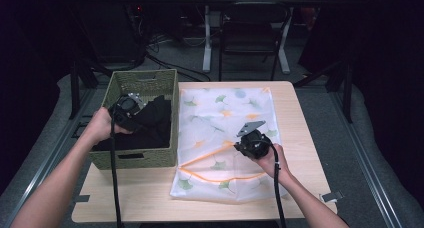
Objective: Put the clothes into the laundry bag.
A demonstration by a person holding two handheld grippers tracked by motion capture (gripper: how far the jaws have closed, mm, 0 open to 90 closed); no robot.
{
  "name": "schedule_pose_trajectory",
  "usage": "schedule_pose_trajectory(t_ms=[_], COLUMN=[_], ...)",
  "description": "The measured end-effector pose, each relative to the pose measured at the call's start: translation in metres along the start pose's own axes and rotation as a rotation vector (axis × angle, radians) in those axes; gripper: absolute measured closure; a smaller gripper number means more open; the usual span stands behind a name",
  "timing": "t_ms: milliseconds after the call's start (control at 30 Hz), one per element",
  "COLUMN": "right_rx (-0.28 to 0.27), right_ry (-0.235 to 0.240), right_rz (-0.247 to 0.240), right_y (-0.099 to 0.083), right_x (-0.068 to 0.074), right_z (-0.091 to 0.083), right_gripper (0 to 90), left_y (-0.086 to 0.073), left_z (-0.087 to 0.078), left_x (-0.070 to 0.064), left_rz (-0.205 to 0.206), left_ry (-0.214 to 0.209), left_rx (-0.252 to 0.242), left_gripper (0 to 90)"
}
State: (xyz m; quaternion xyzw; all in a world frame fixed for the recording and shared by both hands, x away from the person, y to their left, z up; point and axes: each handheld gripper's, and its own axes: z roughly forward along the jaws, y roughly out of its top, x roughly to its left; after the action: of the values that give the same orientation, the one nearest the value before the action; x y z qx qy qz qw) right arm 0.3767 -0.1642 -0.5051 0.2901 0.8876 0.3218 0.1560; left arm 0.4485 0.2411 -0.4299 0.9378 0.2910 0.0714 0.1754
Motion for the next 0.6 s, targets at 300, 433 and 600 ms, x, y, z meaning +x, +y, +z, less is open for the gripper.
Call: schedule_pose_trajectory(t_ms=[300, 433, 600], right_rx=[-0.001, -0.003, -0.003], right_ry=[0.001, 0.001, 0.001], right_rz=[0.002, -0.001, -0.004], right_y=[0.0, 0.0, 0.0], right_x=[0.0, 0.0, 0.0], right_z=[0.0, 0.0, 0.0], right_gripper=[88.1, 88.1, 88.1], left_y=[0.005, 0.008, 0.013], left_z=[-0.017, -0.027, -0.039], left_x=[0.0, 0.0, -0.002], left_rz=[0.0, 0.006, 0.013], left_ry=[0.018, 0.038, 0.054], left_rx=[0.001, 0.0, 0.001], left_gripper=[60.5, 60.5, 60.5])
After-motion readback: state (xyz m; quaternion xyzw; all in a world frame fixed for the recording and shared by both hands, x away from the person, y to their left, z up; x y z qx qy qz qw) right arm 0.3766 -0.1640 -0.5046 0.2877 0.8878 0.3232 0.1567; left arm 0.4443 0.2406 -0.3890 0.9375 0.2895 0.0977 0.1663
